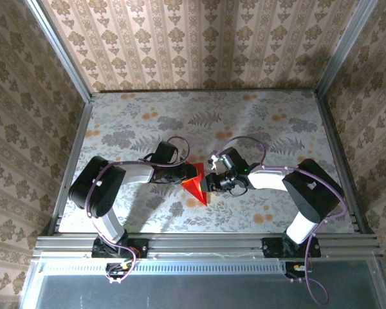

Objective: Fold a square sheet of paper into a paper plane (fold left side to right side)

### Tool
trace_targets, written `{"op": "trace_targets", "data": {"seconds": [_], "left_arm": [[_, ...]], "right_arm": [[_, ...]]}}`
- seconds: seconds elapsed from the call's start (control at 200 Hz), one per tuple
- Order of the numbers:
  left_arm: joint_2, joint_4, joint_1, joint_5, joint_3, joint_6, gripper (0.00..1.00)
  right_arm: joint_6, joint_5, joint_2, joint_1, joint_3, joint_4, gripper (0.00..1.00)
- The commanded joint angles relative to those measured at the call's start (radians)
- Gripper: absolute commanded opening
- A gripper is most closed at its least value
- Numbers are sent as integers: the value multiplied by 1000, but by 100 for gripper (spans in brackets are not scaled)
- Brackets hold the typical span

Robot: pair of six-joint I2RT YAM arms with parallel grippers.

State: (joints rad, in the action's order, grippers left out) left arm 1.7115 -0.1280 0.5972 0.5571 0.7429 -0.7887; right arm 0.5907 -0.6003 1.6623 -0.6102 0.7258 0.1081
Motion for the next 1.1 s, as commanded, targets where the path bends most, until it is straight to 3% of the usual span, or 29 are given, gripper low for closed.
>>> {"op": "trace_targets", "data": {"seconds": [0.0, 0.505, 0.84, 1.095], "left_arm": [[38, 41, 12, -36, 2, 24, 39], [33, 36, 16, -37, 2, 21, 39], [35, 40, 16, -36, 2, 22, 39], [33, 43, 16, -36, 1, 23, 39]], "right_arm": [[37, -63, -24, 27, -28, 71, 44], [70, -98, 104, 30, 51, 113, 40], [46, -62, 126, 29, 70, 57, 18], [30, -16, 122, 30, 70, 11, 11]]}}
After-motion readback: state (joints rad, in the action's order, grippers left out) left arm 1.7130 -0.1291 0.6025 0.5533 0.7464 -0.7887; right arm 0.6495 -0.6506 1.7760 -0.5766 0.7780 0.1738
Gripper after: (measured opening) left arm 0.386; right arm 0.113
